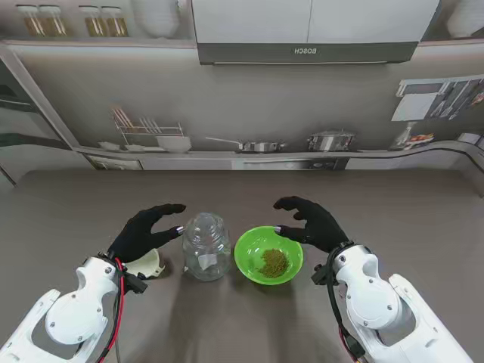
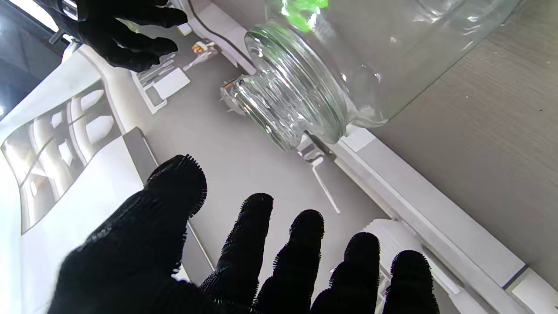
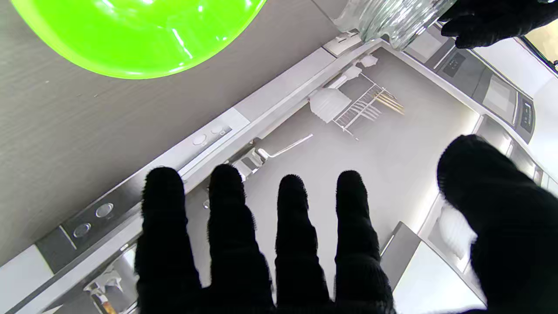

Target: Pour mung beans into a glass jar with a funnel

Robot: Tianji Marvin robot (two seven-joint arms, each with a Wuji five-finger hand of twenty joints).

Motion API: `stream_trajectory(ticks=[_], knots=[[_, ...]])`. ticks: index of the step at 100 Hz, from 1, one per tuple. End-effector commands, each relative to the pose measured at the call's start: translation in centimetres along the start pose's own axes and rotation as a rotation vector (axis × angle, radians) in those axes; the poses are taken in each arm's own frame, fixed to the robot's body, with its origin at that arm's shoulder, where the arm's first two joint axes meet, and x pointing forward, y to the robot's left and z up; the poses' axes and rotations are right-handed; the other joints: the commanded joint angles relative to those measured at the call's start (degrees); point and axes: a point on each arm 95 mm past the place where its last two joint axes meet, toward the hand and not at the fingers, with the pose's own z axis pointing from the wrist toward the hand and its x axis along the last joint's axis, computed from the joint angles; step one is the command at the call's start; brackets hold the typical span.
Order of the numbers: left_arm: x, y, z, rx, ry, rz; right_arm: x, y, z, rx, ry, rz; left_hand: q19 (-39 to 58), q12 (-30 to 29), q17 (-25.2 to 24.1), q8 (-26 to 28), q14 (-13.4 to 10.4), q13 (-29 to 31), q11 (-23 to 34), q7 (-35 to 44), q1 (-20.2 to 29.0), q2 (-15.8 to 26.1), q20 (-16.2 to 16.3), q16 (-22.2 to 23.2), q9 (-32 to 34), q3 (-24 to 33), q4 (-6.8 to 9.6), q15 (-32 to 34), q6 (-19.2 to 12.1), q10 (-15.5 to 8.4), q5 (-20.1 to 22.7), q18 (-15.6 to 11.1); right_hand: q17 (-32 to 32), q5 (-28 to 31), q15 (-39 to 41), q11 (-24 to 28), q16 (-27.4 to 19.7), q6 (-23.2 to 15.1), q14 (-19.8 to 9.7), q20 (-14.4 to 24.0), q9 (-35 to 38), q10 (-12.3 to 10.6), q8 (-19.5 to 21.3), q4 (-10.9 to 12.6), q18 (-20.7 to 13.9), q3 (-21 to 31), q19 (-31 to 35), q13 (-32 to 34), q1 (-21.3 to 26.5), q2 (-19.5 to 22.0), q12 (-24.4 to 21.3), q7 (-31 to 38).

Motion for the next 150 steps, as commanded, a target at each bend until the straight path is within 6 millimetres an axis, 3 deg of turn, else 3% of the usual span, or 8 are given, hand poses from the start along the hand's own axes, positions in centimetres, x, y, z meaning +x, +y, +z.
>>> stream_trajectory(ticks=[1, 87, 112, 131, 150], knots=[[0.1, 0.1, -0.1, -0.010, -0.001, -0.003, 0.5, -0.3, -0.1, 0.013, 0.012, 0.002, -1.5, -0.9, -1.1, -0.4, 0.1, -1.4, -0.9, -0.8, -2.1, 1.3, -0.5, -0.8, -1.6, -0.8, 0.50, -0.9, -1.6, -1.3, -1.0, -0.7, -0.6, -1.5, -0.7, -0.1, 0.2, -1.2, -1.6, 1.3, -1.3, -0.9, -0.5, 0.8, -0.6, -1.2, -0.6, -0.2, -1.9, 1.0, -0.4, -0.7], [1.7, -0.2, 0.7, -0.004, 0.063, 0.031, 0.7, 0.2, -0.2, -0.002, 0.011, 0.016, -1.3, -0.9, -0.8, -0.4, 0.1, -1.2, -0.9, -0.7, -2.1, 1.2, -0.4, -0.8, -1.5, -0.6, 0.47, -0.8, -1.6, -1.2, -0.8, -0.5, -0.7, -1.4, -0.7, -0.1, 0.2, -1.3, -1.7, 1.4, -1.3, -0.8, -0.5, 0.9, -0.5, -1.2, -0.7, -0.2, -1.8, 1.0, -0.5, -0.8], [2.8, -1.4, 2.3, -0.052, 0.096, 0.081, 0.6, 0.5, -0.4, -0.010, 0.006, 0.008, -0.1, -0.9, 1.0, -0.5, -0.1, -0.4, -1.1, -1.2, -2.5, 0.4, 0.3, -0.4, -2.8, -0.6, 0.46, -0.1, -1.8, -1.2, -2.3, -0.5, -0.7, -1.3, -0.7, -0.1, 0.2, -1.2, -1.6, 1.4, -1.2, -0.8, -0.5, 0.9, -0.5, -1.2, -0.8, -0.1, -1.9, 1.0, -0.5, -0.8], [3.6, -2.2, 4.2, -0.120, 0.112, 0.164, 0.4, 0.6, -0.4, -0.012, 0.000, 0.009, 2.8, -0.5, 3.0, -0.6, 0.0, 1.2, -0.9, -1.6, -3.1, -0.6, 3.5, 1.4, -4.0, -0.4, 0.43, 1.6, -1.9, -1.4, -4.0, -0.3, -0.7, -1.3, -0.7, -0.1, 0.2, -1.2, -1.6, 1.5, -1.2, -0.8, -0.5, 0.9, -0.5, -1.2, -0.8, -0.1, -1.9, 1.1, -0.5, -0.8], [4.1, -2.6, 5.7, -0.213, 0.105, 0.285, 0.3, 0.8, -0.4, -0.013, -0.005, 0.010, 6.5, 0.5, 5.6, -0.3, 0.4, 3.2, -0.5, -1.7, -4.0, -2.0, 9.6, 4.8, -4.6, 0.4, 0.30, 4.4, -3.1, -1.4, -5.6, 0.2, -0.7, -1.2, -0.6, -0.1, 0.3, -1.3, -1.5, 1.5, -1.2, -0.8, -0.5, 0.9, -0.5, -1.2, -0.8, 0.0, -1.8, 1.0, -0.5, -0.8]])
